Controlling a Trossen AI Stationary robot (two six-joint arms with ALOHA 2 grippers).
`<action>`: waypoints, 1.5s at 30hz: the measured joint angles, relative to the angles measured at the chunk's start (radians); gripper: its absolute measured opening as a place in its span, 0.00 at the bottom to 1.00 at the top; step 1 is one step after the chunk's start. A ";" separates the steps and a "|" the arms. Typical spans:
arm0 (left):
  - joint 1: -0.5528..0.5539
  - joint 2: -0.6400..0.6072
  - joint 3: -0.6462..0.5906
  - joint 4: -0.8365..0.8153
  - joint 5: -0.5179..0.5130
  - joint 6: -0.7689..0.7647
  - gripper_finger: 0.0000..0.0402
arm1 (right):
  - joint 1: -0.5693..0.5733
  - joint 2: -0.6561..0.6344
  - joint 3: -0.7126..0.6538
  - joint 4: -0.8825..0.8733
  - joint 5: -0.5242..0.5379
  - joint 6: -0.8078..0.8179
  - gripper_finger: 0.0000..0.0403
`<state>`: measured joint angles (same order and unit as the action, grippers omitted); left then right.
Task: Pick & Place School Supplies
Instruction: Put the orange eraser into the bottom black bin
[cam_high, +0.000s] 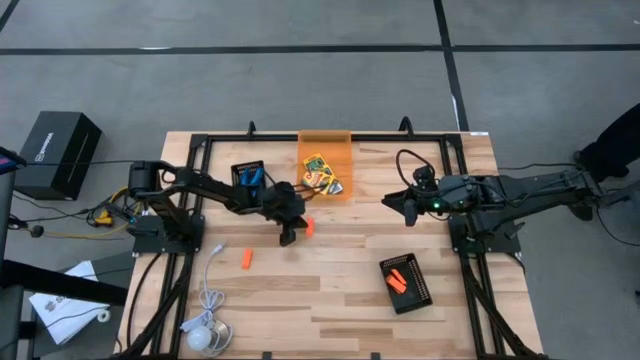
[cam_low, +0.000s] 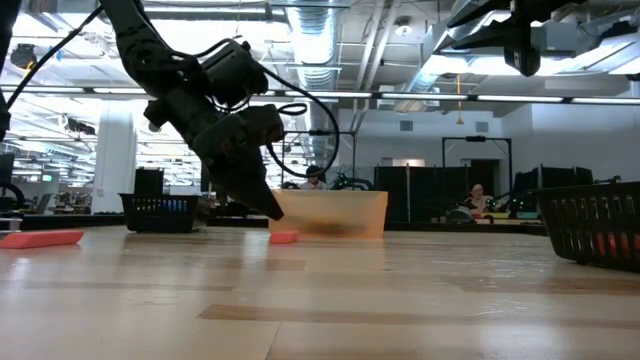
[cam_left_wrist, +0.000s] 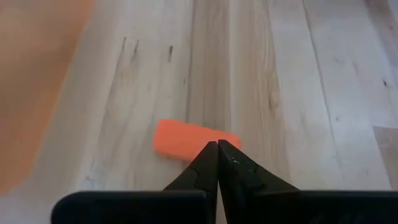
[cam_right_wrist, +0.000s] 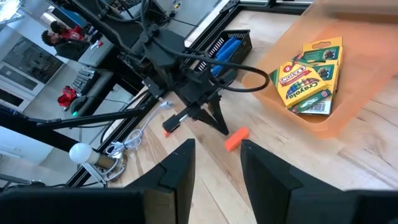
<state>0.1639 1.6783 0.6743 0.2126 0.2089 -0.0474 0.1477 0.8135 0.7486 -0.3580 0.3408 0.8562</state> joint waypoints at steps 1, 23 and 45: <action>0.002 0.000 0.000 -0.001 0.001 0.005 0.00 | 0.000 0.000 0.000 0.000 0.000 0.000 0.30; 0.006 0.071 0.000 0.061 0.026 -0.002 0.00 | 0.001 0.000 0.000 0.001 0.001 0.000 0.30; 0.007 0.070 -0.059 0.019 0.041 -0.047 0.00 | 0.001 0.000 0.000 0.000 0.001 -0.016 0.30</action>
<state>0.1707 1.7485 0.6150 0.2315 0.2501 -0.0945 0.1482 0.8135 0.7486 -0.3576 0.3416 0.8402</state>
